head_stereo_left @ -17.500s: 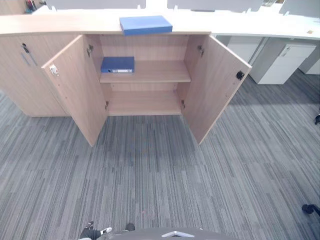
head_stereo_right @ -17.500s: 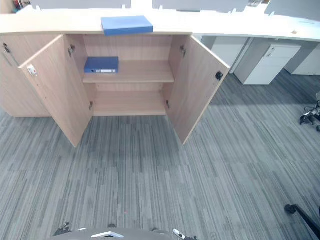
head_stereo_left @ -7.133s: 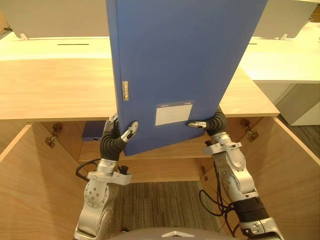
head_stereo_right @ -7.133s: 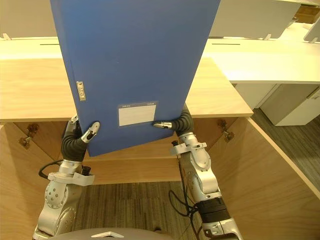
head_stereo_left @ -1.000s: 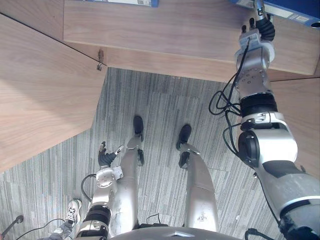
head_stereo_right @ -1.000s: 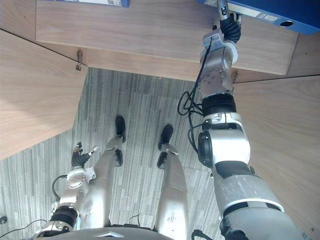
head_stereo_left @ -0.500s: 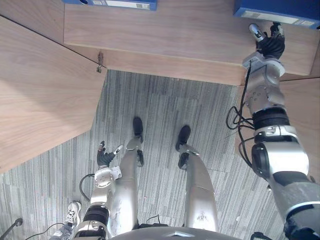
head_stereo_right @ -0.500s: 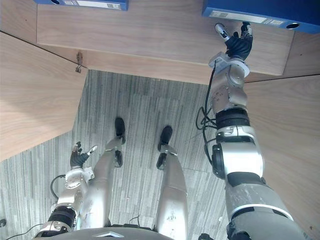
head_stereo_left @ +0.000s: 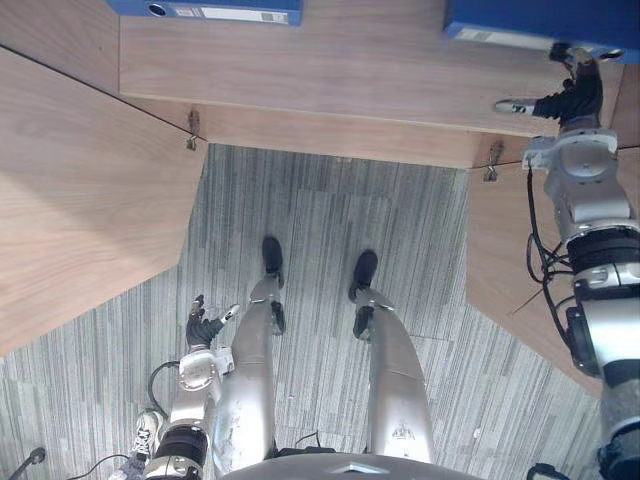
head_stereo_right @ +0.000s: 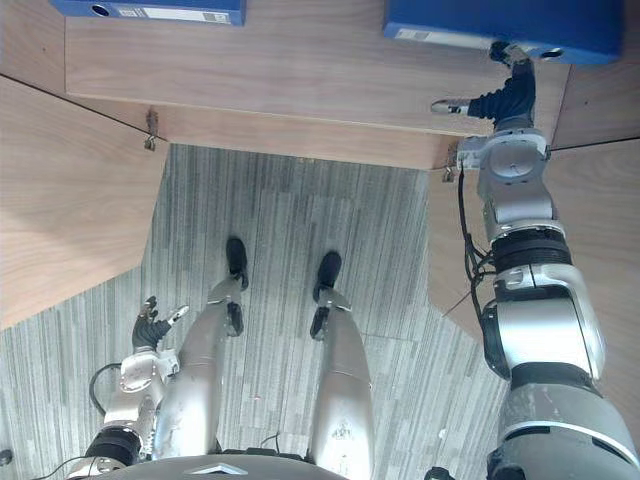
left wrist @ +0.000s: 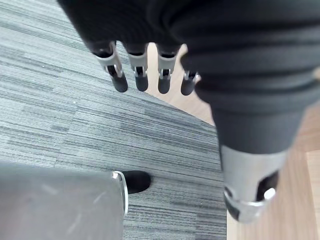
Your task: Walk over to the cabinet, pick up the folder, carry it to the office cabinet, place the folder inside the office cabinet, then close the office cabinet door
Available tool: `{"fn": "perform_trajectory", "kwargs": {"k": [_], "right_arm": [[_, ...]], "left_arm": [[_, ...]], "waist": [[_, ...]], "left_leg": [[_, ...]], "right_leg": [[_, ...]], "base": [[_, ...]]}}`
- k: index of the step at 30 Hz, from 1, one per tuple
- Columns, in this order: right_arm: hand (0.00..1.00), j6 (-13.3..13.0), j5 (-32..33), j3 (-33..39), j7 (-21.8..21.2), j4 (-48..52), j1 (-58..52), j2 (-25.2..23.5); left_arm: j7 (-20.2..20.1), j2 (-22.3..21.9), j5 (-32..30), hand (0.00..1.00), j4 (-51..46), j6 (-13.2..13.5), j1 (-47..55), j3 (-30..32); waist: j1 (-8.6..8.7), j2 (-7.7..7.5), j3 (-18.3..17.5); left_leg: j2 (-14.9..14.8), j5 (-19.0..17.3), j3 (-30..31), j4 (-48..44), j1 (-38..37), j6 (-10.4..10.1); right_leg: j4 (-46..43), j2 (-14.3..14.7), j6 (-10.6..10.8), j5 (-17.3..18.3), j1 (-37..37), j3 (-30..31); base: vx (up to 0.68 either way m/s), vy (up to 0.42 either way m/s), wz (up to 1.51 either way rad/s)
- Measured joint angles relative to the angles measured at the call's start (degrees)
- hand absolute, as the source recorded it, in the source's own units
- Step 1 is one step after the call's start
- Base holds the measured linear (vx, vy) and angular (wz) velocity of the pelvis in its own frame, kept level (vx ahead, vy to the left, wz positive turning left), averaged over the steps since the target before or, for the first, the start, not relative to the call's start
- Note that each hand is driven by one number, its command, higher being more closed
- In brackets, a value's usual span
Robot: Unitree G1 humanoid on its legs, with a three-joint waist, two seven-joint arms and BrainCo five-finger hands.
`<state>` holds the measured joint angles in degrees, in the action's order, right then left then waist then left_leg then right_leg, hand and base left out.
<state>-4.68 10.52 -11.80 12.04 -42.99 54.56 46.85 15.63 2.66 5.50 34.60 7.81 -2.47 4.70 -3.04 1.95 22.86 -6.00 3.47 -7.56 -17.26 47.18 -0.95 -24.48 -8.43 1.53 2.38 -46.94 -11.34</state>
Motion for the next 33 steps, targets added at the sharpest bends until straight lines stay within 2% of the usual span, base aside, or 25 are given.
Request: {"fn": "perform_trajectory", "kwargs": {"k": [6,9,10,14,19,24,28,33], "right_arm": [[0.0,-0.49,-9.12,-0.01,-0.92,13.37,-11.36,1.08],[0.0,-1.33,-12.0,3.65,0.14,21.86,-18.31,0.64],[1.0,-1.39,-12.19,4.18,0.37,22.77,-18.9,0.49],[1.0,-2.87,-16.38,10.04,6.25,34.35,-23.9,-4.63],[1.0,-3.21,-24.72,9.63,9.99,40.04,-24.77,-9.23],[1.0,-2.58,-32.7,6.82,11.23,39.86,-24.43,-10.87],[1.0,-2.27,-35.43,4.95,12.34,38.23,-22.27,-12.55],[1.0,-1.01,-35.7,2.28,12.4,33.91,-17.87,-13.14]], "left_arm": [[-1.02,0.84,-1.13,0.0,-0.35,0.15,0.0,0.15],[-1.01,0.79,-1.33,0.0,-1.73,0.16,0.05,0.16],[-1.01,0.78,-1.33,0.0,-1.98,0.16,0.06,0.17],[-0.89,0.78,-3.08,0.0,-3.77,0.73,0.07,0.18],[-0.16,0.69,-3.9,0.0,-4.72,0.92,-0.02,0.18],[1.05,0.58,-4.67,0.0,-4.81,0.92,-0.28,0.2],[1.59,0.58,-4.71,0.0,-4.8,0.9,-0.37,0.31],[1.97,0.25,-5.2,0.0,-4.78,0.92,-0.49,0.34]], "waist": [[-0.11,-1.44,-0.04],[-0.26,-1.7,0.1],[-0.28,-1.7,0.1],[-0.09,-2.27,0.42],[-0.42,-3.08,0.87],[-1.08,-3.15,0.9],[-1.13,-3.15,0.9],[-1.64,-3.14,0.91]], "left_leg": [[-0.52,-0.08,-0.24,0.43,-0.54,0.07],[-0.52,-0.15,-0.35,0.46,-0.54,0.12],[-0.52,-0.16,-0.36,0.46,-0.54,0.12],[-0.55,-0.41,-0.68,0.27,-0.59,0.18],[-0.59,-0.74,-1.09,-0.33,-0.13,0.16],[-0.76,-1.6,-0.95,-1.99,0.68,0.32],[-0.73,-1.59,-0.48,-2.39,1.56,0.32],[-0.67,-1.59,-0.26,-2.68,2.1,0.3]], "right_leg": [[0.93,0.59,-0.15,-0.13,0.7,-0.11],[1.06,0.6,-0.15,-0.12,0.69,-0.06],[1.07,0.6,-0.15,-0.12,0.69,-0.06],[0.97,0.61,-0.13,-0.11,0.53,0.31],[0.42,0.61,-0.1,-0.06,-0.19,0.82],[-0.11,0.59,0.02,0.15,-0.4,0.8],[-0.56,0.48,-0.04,0.26,-0.98,0.33],[-1.19,0.19,-0.12,0.57,-1.41,-0.16]], "base": [[0.04,-0.033,-0.03],[0.05,-0.022,-0.01],[0.05,-0.015,-0.01],[0.03,-0.012,-0.03],[0.03,-0.015,-0.04],[0.03,-0.008,-0.01],[0.04,-0.009,0.05],[0.03,-0.012,0.05]]}}
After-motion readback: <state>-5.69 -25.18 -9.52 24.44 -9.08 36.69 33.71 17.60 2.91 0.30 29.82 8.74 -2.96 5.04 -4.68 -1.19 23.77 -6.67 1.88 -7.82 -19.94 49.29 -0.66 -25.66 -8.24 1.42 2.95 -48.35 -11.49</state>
